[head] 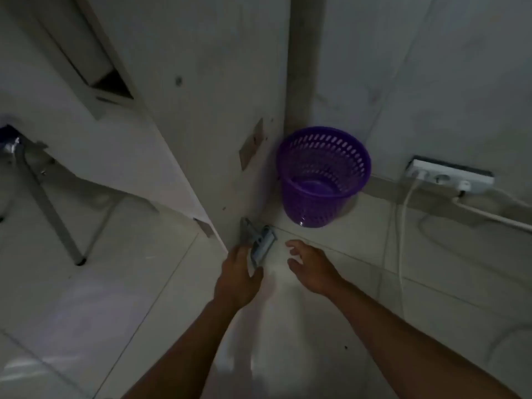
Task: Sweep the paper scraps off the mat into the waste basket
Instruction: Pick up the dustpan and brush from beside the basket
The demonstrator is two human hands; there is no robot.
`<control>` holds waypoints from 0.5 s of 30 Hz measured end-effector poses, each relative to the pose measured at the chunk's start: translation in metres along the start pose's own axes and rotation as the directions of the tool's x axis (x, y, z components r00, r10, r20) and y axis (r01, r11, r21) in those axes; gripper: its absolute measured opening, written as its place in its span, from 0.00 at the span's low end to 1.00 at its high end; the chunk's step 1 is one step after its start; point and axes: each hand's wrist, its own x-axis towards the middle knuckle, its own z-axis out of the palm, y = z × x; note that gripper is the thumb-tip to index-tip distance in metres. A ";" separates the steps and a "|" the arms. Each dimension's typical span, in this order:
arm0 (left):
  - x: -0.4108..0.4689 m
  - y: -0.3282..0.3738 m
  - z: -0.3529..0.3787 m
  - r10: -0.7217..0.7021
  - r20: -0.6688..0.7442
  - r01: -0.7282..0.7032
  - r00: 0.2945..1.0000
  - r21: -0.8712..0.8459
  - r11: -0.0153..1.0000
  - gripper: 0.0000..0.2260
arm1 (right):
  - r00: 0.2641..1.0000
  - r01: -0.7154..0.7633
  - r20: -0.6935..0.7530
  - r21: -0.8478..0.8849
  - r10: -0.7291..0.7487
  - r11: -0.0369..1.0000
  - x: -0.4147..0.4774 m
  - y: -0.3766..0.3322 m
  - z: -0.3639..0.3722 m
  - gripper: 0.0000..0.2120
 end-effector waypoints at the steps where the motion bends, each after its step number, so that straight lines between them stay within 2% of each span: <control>1: 0.008 -0.007 0.009 0.018 -0.031 -0.019 0.999 -0.042 0.999 0.29 | 1.000 0.004 0.001 0.004 -0.004 1.000 0.011 0.004 0.013 0.21; 4: 0.037 -0.027 0.030 0.001 -0.048 -0.004 0.999 -0.067 0.998 0.25 | 0.999 0.032 0.011 0.002 -0.032 0.999 0.051 0.014 0.048 0.23; 8: 0.064 -0.046 0.050 0.041 -0.071 -0.048 0.997 -0.094 0.994 0.20 | 0.995 0.071 -0.074 0.049 -0.067 0.996 0.106 0.026 0.084 0.27; 10: 0.072 -0.053 0.056 0.064 -0.059 -0.068 0.996 -0.082 0.994 0.21 | 0.992 0.071 -0.112 0.051 -0.065 0.996 0.124 0.032 0.097 0.29; 13: 0.082 -0.061 0.059 0.078 -0.099 -0.087 0.992 -0.090 0.992 0.23 | 0.989 0.083 -0.129 0.104 -0.069 0.991 0.140 0.036 0.112 0.22; 15: 0.087 -0.062 0.060 0.072 -0.107 -0.085 0.992 -0.127 0.988 0.20 | 0.980 0.121 -0.153 -0.033 -0.125 0.992 0.145 0.041 0.115 0.16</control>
